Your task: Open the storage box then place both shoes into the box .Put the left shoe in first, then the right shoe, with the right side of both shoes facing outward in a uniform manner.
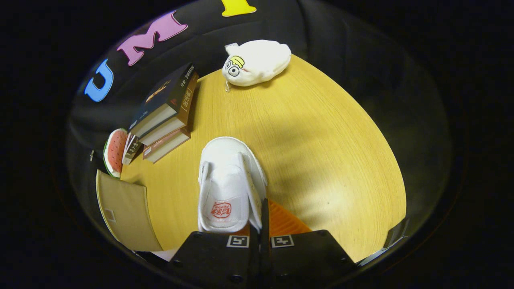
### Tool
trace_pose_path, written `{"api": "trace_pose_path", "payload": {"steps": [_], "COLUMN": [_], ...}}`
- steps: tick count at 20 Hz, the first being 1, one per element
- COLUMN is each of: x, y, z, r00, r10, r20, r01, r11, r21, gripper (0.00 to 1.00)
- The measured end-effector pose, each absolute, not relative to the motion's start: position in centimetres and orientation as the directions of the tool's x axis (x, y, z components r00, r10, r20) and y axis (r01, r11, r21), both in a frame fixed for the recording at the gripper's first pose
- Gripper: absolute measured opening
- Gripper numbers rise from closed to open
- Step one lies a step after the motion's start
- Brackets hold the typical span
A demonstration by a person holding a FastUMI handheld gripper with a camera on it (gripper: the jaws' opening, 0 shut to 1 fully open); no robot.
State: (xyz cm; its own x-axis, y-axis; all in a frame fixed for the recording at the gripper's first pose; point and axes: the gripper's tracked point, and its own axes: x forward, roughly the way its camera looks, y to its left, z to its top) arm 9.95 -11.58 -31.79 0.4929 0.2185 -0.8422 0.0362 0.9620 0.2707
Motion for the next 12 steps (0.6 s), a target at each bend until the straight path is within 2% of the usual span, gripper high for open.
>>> {"api": "trace_pose_path", "payload": {"steps": [7,12], "x": [6.1,3.9], "y": [-7.3,-1.7], "z": [-24.7,-19.2], "r00": [0.521,0.58], "r10": [0.246,0.273], "r20": [-0.817,-0.767], "r01": [0.104,0.084], "r11": [0.932,0.917], "r21": [0.348,0.39], "gripper": [0.05,0.05]}}
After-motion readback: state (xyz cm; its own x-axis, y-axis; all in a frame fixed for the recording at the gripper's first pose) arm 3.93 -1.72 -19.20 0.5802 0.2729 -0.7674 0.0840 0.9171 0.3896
